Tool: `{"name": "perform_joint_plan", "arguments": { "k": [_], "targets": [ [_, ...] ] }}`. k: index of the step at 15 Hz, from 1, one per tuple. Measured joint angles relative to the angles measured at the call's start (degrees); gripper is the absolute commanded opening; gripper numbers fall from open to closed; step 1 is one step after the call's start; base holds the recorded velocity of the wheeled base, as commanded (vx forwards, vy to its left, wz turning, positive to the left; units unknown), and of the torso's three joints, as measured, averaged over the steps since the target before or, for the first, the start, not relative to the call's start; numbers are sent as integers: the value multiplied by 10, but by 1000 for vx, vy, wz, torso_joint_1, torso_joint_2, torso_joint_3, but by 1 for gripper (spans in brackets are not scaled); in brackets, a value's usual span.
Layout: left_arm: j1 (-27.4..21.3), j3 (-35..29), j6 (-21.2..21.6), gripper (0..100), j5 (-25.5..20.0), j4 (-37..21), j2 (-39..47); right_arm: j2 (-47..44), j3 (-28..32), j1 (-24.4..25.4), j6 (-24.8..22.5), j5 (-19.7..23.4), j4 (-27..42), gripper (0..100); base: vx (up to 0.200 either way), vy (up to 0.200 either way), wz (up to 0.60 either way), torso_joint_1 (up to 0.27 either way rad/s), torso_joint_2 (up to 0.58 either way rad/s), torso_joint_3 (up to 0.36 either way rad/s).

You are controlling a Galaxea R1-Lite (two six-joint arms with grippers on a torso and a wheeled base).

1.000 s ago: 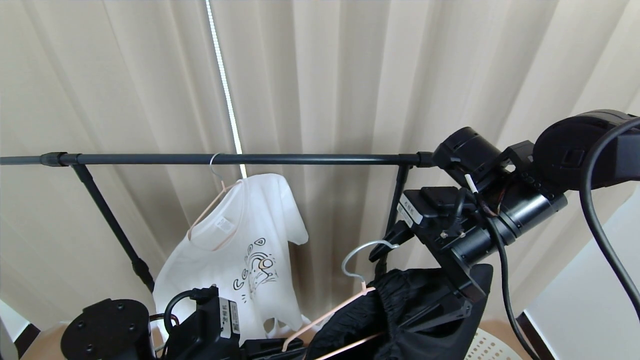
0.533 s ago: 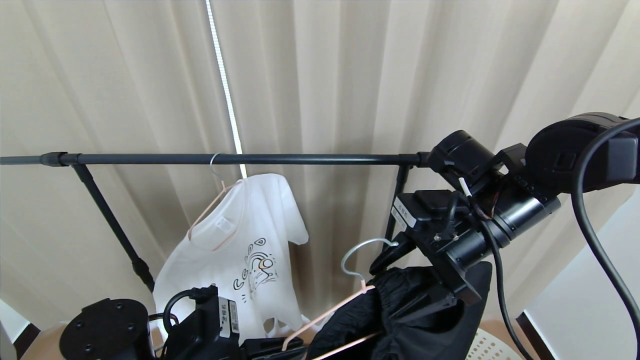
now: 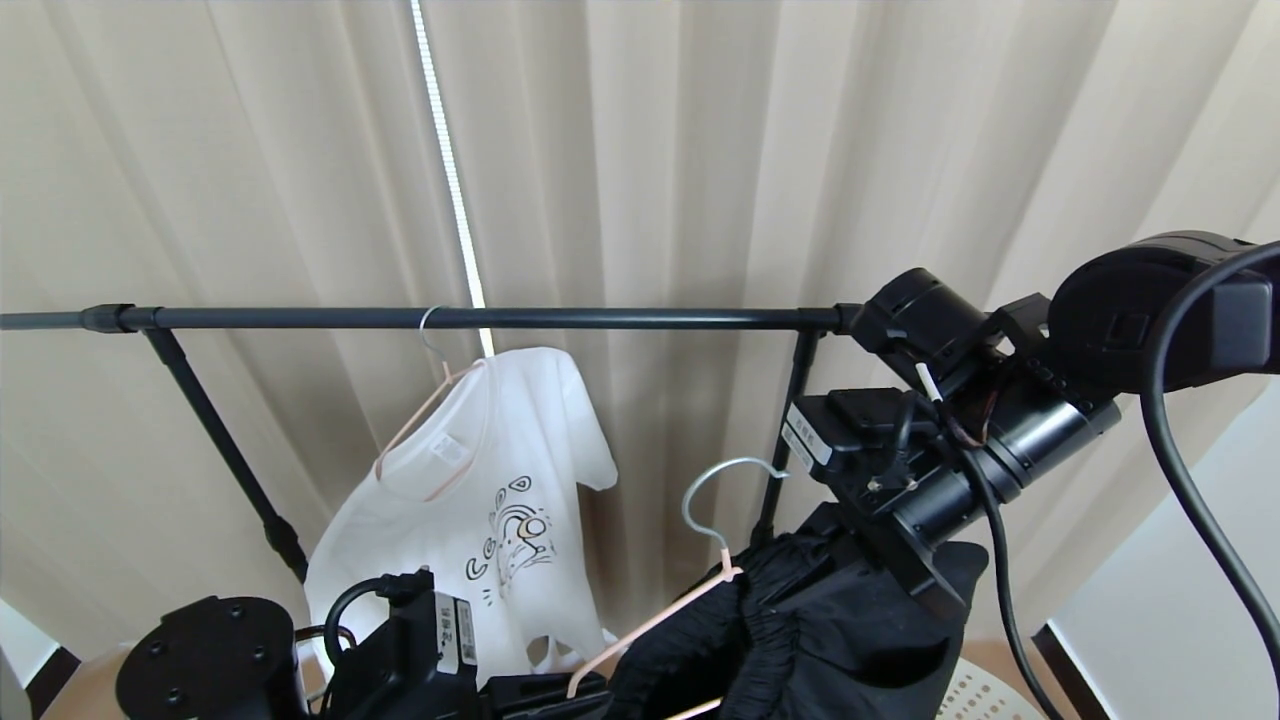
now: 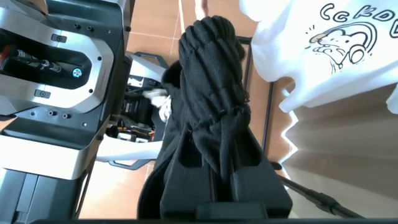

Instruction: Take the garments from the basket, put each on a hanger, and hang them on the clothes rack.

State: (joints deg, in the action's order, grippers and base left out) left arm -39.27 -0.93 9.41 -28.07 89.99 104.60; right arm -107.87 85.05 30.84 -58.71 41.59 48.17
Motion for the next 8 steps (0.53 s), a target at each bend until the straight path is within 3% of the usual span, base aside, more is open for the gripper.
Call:
{"name": "perform_joint_plan", "arguments": {
  "k": [8],
  "targets": [
    [1,-2,0,0,0,0,0,9,-1,-1,3,0,0,0,0,0,0,0,0,0]
  ]
}}
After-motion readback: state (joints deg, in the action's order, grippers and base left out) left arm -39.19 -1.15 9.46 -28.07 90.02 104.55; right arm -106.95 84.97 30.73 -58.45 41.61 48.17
